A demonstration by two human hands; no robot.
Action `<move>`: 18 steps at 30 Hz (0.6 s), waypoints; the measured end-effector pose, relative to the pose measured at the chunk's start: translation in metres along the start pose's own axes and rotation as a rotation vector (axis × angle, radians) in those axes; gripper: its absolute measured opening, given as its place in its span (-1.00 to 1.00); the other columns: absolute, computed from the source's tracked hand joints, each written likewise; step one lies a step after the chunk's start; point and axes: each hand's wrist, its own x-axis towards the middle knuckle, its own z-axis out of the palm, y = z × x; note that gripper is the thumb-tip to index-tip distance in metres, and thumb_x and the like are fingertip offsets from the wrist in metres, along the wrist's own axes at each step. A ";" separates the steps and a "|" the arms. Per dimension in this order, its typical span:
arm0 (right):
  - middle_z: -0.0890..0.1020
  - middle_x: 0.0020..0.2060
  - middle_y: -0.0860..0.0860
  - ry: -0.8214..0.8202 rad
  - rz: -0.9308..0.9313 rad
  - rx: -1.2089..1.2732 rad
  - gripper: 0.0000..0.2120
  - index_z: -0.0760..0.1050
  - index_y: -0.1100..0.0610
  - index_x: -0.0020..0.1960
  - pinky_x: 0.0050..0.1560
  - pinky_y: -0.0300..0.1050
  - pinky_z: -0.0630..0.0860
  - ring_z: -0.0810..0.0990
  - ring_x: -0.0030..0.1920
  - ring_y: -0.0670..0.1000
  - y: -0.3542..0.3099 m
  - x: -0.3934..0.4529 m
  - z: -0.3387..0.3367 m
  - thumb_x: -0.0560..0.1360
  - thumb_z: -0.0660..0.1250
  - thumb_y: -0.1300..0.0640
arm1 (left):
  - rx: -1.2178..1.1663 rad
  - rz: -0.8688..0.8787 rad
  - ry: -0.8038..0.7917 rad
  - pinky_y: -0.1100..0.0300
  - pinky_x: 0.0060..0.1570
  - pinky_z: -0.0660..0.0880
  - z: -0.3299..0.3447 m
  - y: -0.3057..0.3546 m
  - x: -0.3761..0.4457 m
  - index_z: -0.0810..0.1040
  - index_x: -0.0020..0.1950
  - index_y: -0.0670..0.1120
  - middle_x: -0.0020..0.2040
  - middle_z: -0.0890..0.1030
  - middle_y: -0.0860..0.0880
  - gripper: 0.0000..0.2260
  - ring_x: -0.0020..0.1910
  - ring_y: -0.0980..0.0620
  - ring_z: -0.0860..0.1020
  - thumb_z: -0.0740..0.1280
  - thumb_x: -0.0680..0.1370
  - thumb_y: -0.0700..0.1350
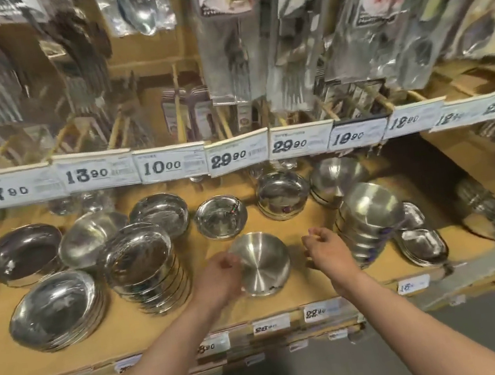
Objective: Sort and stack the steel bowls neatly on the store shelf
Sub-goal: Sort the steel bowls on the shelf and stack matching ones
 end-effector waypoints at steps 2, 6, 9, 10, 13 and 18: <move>0.65 -0.06 0.03 -0.033 0.007 0.010 -0.51 0.36 0.13 0.49 0.22 0.24 0.56 0.66 0.00 0.13 -0.002 0.019 -0.003 0.60 0.28 0.01 | -0.016 -0.030 0.024 -0.21 0.08 0.61 0.012 0.003 0.007 0.63 -0.01 -0.13 -0.06 0.70 -0.16 -0.94 -0.03 -0.20 0.68 0.37 0.56 -0.20; 0.59 0.27 0.12 -0.049 -0.037 -0.051 -0.48 0.32 0.18 0.51 0.25 0.07 0.51 0.60 0.20 0.20 -0.010 0.060 -0.001 0.61 0.28 0.03 | -0.054 -0.074 0.090 -0.16 0.11 0.60 0.032 0.005 0.014 0.66 -0.06 -0.11 -0.07 0.71 -0.12 -0.91 -0.04 -0.16 0.67 0.40 0.50 -0.28; 0.61 0.21 0.15 -0.022 -0.126 -0.118 -0.63 0.46 0.19 0.32 0.09 -0.05 0.46 0.57 0.19 0.21 -0.017 0.085 0.012 0.57 0.34 0.06 | -0.080 -0.083 0.144 -0.02 0.03 0.62 0.037 0.003 0.017 0.65 -0.07 -0.08 -0.11 0.69 -0.05 -0.86 -0.08 -0.09 0.65 0.36 0.53 -0.30; 0.57 0.27 0.18 0.002 -0.119 -0.109 -0.58 0.41 0.18 0.37 0.15 -0.02 0.46 0.54 0.25 0.23 -0.019 0.094 0.019 0.57 0.35 0.05 | -0.064 -0.079 0.184 0.05 -0.01 0.61 0.036 0.001 0.018 0.64 -0.06 -0.07 -0.10 0.68 -0.03 -0.84 -0.08 -0.05 0.64 0.33 0.54 -0.30; 0.37 0.44 0.28 0.169 0.057 -0.095 -0.35 0.23 0.18 0.52 0.31 0.11 0.42 0.44 0.36 0.31 -0.034 0.116 0.039 0.55 0.39 -0.01 | 0.076 -0.029 0.310 0.35 -0.19 0.47 0.034 -0.010 0.018 0.62 -0.10 -0.06 -0.16 0.65 0.03 -0.86 -0.19 0.10 0.57 0.31 0.54 -0.27; 0.44 0.40 0.30 0.204 0.203 -0.123 -0.33 0.24 0.33 0.47 0.31 0.09 0.43 0.48 0.36 0.30 -0.034 0.140 0.048 0.58 0.37 -0.08 | 0.193 -0.095 0.374 0.33 -0.29 0.39 0.037 -0.039 0.024 0.60 0.09 -0.14 -0.04 0.65 -0.05 -0.84 -0.15 0.03 0.58 0.38 0.57 -0.10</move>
